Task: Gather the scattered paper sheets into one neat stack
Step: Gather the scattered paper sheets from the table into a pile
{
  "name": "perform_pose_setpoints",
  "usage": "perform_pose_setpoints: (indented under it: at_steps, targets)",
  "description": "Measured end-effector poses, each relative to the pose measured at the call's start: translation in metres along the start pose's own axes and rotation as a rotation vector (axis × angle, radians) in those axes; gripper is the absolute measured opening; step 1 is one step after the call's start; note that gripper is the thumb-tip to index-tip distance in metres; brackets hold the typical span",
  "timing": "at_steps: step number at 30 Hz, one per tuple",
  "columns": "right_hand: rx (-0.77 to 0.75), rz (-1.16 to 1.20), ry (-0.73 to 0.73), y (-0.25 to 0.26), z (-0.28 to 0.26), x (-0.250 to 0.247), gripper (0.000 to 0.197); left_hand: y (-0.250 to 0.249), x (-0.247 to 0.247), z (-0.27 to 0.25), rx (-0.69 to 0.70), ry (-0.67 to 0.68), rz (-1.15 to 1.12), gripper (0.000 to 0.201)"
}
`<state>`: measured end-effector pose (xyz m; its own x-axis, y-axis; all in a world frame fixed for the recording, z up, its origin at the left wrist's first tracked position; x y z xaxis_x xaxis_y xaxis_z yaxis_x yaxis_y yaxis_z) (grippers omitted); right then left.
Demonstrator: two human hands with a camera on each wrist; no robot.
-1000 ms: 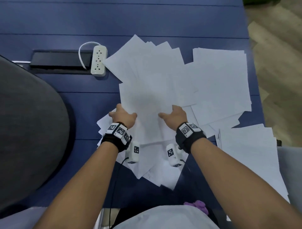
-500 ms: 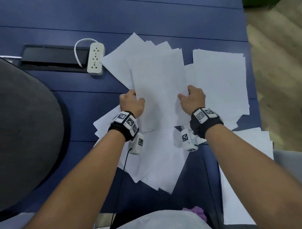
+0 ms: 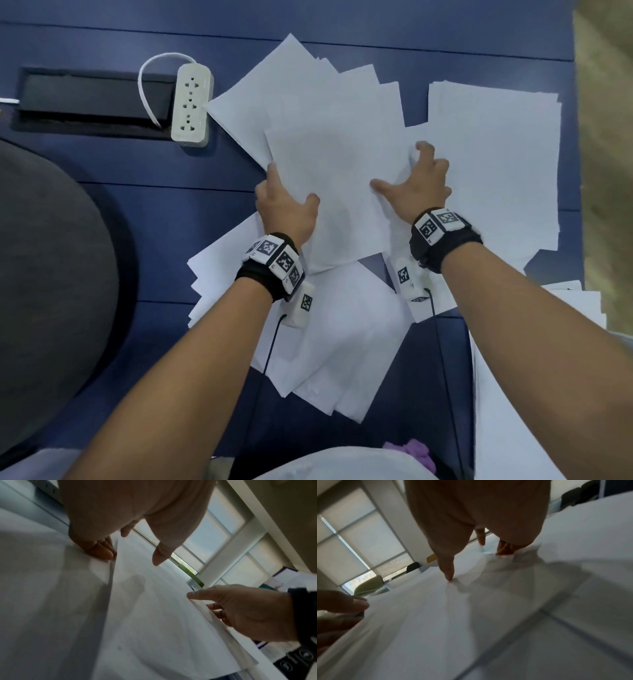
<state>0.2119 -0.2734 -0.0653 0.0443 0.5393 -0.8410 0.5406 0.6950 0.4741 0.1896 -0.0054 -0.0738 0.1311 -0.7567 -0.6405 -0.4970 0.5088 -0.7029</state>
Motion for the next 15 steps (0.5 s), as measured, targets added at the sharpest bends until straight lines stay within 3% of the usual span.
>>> perform_pose_setpoints:
  at_steps: [2,5,10,12,15]
  targets:
    - [0.030,0.031,0.032,-0.001,-0.001,0.002,0.103,0.005,-0.001,0.002,-0.057,-0.017,-0.021,0.090]
    - [0.057,0.027,0.090,-0.001,-0.005,0.005,0.095,0.006,0.000,0.000,-0.098,-0.004,-0.052,0.097]
    - [-0.011,0.242,0.063,0.002,-0.014,-0.003,0.040,0.009,-0.005,-0.001,-0.110,0.011,-0.168,0.092]
    - [-0.029,0.298,0.075,0.004,-0.021,-0.008,0.028,0.009,-0.008,-0.004,-0.098,0.035,-0.158,0.087]
    - [-0.019,0.288,0.104,0.002,-0.030,-0.016,0.037,0.008,-0.020,-0.011,-0.052,0.026,-0.101,0.072]
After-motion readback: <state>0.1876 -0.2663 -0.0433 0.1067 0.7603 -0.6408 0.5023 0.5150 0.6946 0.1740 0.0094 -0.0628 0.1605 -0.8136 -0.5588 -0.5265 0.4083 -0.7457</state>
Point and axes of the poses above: each hand's wrist, its own z-axis towards the middle knuckle, its own x-axis out of the palm, y = z × x, the point moved 9 cm from there along z, towards the middle knuckle, and after that the axes turned 8 degrees about -y, right-handed, at the moved point
